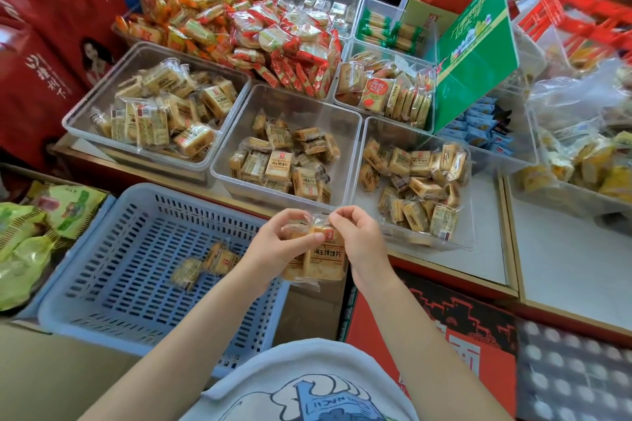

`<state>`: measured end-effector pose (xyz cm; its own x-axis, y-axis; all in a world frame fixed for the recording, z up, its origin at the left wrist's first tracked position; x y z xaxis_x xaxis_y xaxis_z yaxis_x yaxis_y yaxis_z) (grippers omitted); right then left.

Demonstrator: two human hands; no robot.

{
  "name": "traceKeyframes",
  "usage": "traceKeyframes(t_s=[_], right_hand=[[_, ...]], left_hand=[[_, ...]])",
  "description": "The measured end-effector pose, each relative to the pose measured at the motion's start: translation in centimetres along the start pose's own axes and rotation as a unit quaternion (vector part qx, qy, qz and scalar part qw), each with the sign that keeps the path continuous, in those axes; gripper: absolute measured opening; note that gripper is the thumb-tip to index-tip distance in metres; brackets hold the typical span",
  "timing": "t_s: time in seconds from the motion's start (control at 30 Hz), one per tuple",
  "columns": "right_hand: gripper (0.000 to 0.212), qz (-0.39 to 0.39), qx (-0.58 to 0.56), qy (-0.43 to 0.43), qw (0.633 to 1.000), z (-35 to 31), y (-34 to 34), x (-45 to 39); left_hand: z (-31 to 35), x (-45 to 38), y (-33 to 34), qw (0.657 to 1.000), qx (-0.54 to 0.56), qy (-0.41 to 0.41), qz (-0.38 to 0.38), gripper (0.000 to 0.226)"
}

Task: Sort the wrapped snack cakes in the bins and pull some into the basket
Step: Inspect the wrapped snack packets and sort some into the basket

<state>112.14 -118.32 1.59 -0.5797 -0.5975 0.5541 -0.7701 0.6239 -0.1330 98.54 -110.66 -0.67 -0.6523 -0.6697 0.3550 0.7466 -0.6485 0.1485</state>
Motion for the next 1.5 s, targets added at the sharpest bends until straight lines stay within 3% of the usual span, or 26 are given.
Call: traceKeyframes(t_s=[0.07,0.17,0.37,0.47,0.53,0.6,0.67,0.77,0.9,0.97,1.1,1.2,1.5], right_hand=[[0.015,0.015,0.027,-0.026,0.999,-0.1,0.2,0.1],[0.016,0.021,0.052,-0.046,0.997,-0.2,0.3,0.1],[0.013,0.026,0.035,-0.037,0.998,-0.9,-0.7,-0.3],[0.012,0.024,0.017,-0.022,0.999,-1.0,-1.2,-0.5],[0.012,0.019,-0.011,-0.013,1.000,-1.0,-1.5,-0.6],[0.007,0.009,-0.035,-0.011,0.999,-1.0,-1.5,-0.5],[0.018,0.006,-0.040,-0.013,0.999,-1.1,-1.3,-0.2],[0.042,0.012,-0.033,-0.014,0.999,-1.1,-0.3,0.1],[0.059,-0.005,0.039,-0.028,0.999,-1.0,1.5,0.5],[0.051,-0.020,0.044,-0.030,0.998,-0.8,2.0,0.5],[0.022,-0.045,0.044,-0.047,0.997,-0.4,1.6,-0.1],[0.020,-0.066,0.050,-0.043,0.996,-0.4,1.0,0.0],[0.009,-0.088,0.028,-0.046,0.995,-0.4,0.6,-0.2]], left_hand=[[0.0,0.0,-0.1,1.000,0.002,-0.008,0.000,0.035],[0.0,0.0,0.1,0.999,0.010,-0.031,-0.010,0.055],[-0.6,0.5,-0.1,0.970,0.170,-0.128,-0.121,0.066],[-0.7,0.3,-0.8,0.967,0.208,-0.116,-0.087,0.078],[-0.4,-0.1,-1.2,0.968,0.227,-0.099,-0.048,0.068],[0.0,-0.4,-1.5,0.972,0.214,-0.090,-0.019,0.043],[-0.1,-0.6,-1.8,0.971,0.211,-0.106,0.023,0.025],[0.0,-0.2,-1.4,0.976,0.191,-0.097,0.027,0.028],[0.8,0.7,-0.1,0.981,0.172,-0.062,-0.067,0.038],[0.7,0.7,-0.1,0.980,0.179,-0.054,-0.066,0.038],[-0.4,0.4,-1.6,0.969,0.215,-0.098,0.067,0.031],[-0.5,0.2,-2.5,0.965,0.226,-0.086,0.104,0.027],[0.5,0.4,-1.3,0.974,0.208,-0.073,0.044,0.033]])
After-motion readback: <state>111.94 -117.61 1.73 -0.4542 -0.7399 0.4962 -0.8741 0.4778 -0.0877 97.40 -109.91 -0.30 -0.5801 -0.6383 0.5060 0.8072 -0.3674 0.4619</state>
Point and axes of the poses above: each hand's wrist, its own x-axis away from the middle knuckle, its own y-axis out of the palm, z = x × y, the point moved 3 cm from there along -x, towards the middle knuckle, and after that the axes turned 7 degrees about y, right-handed, at the moved point
